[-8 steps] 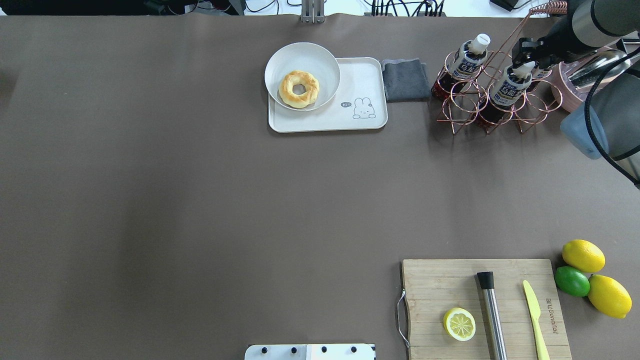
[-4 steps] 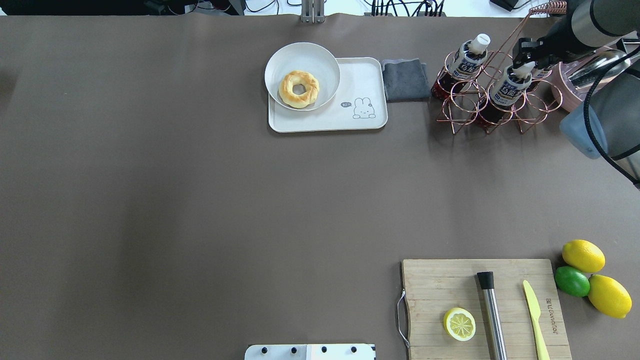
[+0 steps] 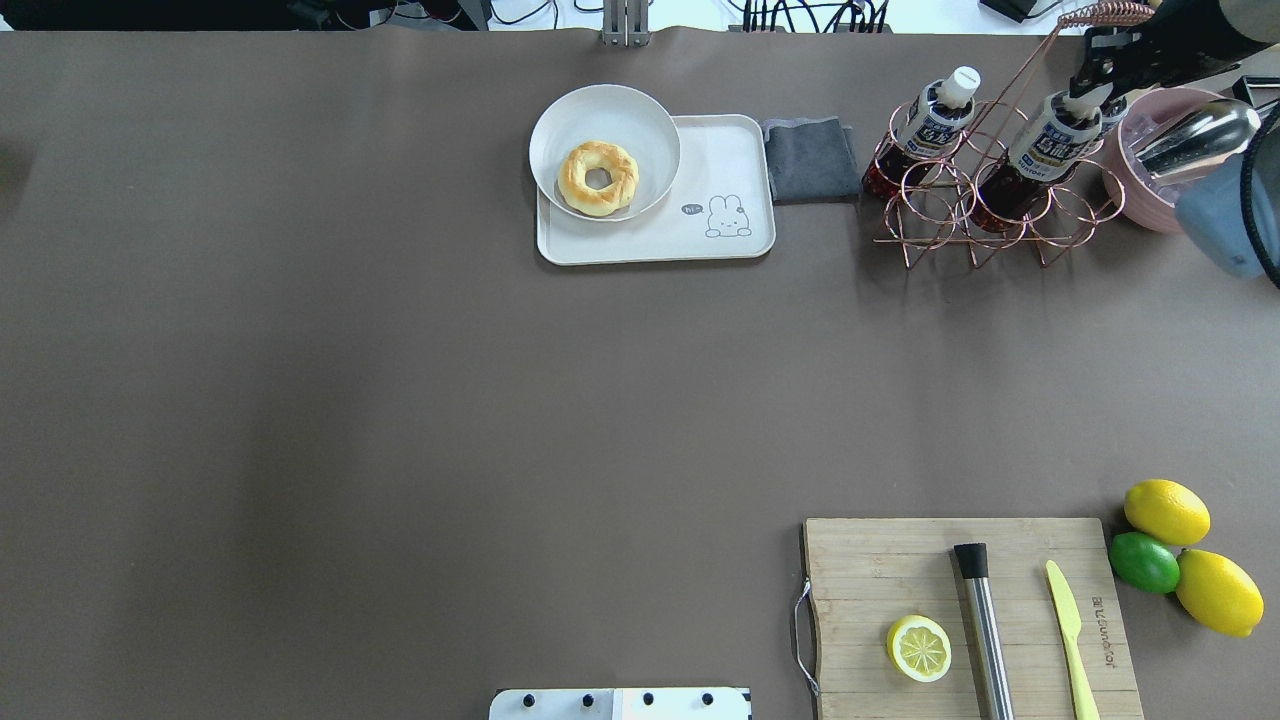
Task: Place tea on tray
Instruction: 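Lift the tea bottle out of the rack and carry it toward the tray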
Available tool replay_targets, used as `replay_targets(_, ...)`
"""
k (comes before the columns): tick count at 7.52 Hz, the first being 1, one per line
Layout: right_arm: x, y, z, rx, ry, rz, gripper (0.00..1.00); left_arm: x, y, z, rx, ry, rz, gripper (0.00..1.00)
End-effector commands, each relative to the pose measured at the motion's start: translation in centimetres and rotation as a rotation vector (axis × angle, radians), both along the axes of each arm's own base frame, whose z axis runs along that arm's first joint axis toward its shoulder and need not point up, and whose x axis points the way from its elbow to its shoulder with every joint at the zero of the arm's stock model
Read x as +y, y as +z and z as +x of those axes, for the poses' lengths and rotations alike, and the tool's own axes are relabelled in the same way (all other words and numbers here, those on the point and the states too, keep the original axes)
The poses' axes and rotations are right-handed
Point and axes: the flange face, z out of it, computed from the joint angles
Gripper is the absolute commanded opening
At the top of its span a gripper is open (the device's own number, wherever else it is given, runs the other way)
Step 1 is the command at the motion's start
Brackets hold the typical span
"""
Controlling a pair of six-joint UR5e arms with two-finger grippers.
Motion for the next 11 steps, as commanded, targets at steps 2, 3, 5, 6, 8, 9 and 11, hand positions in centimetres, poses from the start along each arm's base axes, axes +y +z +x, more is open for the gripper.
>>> replay_targets(2,1.5,-10.3,5.8,-0.02,0.01,-0.063,0.0,0.0,0.0,0.1,0.0,0.001,0.0,0.99)
replay_targets(3,2.1,-14.1,6.2,-0.011,0.016,-0.09,0.0,0.0,0.0,0.2,0.001,0.004,-0.001,1.0)
replay_targets(5,3.7,-19.7,3.3,-0.021,-0.009,-0.111,0.0,0.1,-0.1,0.6,0.004,0.01,-0.005,0.99)
replay_targets(6,4.4,-22.7,1.1,-0.06,-0.01,-0.107,0.0,0.1,-0.6,0.6,0.01,0.006,-0.007,1.0)
replay_targets(8,8.5,-29.1,-9.6,-0.129,0.014,-0.164,0.0,-0.2,-1.1,1.0,0.019,-0.001,-0.021,0.99)
replay_targets(9,11.3,-30.4,-15.8,-0.108,0.046,-0.168,0.0,-0.2,-1.1,1.3,0.022,-0.002,-0.032,0.99)
replay_targets(11,16.2,-31.0,-24.8,-0.051,0.067,-0.142,0.0,-0.1,-0.3,1.3,0.012,-0.009,-0.049,0.99)
